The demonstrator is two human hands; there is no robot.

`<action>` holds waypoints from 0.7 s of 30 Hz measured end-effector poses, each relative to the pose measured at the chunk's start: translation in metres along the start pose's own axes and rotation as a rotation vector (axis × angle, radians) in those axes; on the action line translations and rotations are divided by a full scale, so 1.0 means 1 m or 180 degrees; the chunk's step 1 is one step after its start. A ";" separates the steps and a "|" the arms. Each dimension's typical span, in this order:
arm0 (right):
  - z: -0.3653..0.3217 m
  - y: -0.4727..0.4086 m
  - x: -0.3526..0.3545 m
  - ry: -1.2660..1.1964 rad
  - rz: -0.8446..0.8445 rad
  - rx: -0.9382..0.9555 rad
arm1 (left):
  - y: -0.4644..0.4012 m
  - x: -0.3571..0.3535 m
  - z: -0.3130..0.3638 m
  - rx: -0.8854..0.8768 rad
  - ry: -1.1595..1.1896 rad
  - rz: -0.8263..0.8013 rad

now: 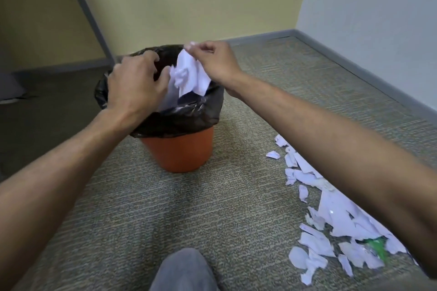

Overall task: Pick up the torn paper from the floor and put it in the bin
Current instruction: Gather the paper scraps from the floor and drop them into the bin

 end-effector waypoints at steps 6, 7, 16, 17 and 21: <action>0.010 0.029 0.053 0.0570 0.0259 0.0485 | 0.031 0.005 0.052 -0.0552 0.0004 0.0411; 0.016 0.040 0.067 0.0693 0.0292 0.0569 | 0.039 0.001 0.063 -0.0641 0.0117 0.0419; 0.171 0.162 0.171 0.2390 -0.0768 -0.0343 | 0.148 -0.119 0.194 -0.1335 0.1239 -0.1317; 0.189 0.176 0.180 0.2568 -0.0904 -0.0496 | 0.166 -0.137 0.209 -0.1423 0.1224 -0.1661; 0.247 0.232 0.199 0.2911 -0.1524 -0.1137 | 0.233 -0.186 0.257 -0.1825 0.1200 -0.2732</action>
Point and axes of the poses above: each hand's wrist, its own y-axis away from the middle knuckle, its own x-axis out of the back of the hand, z = x × y, the point moved 9 cm from there along -y, towards the middle knuckle, and after that the axes turned 4 degrees about -x, right-handed, at the moved point
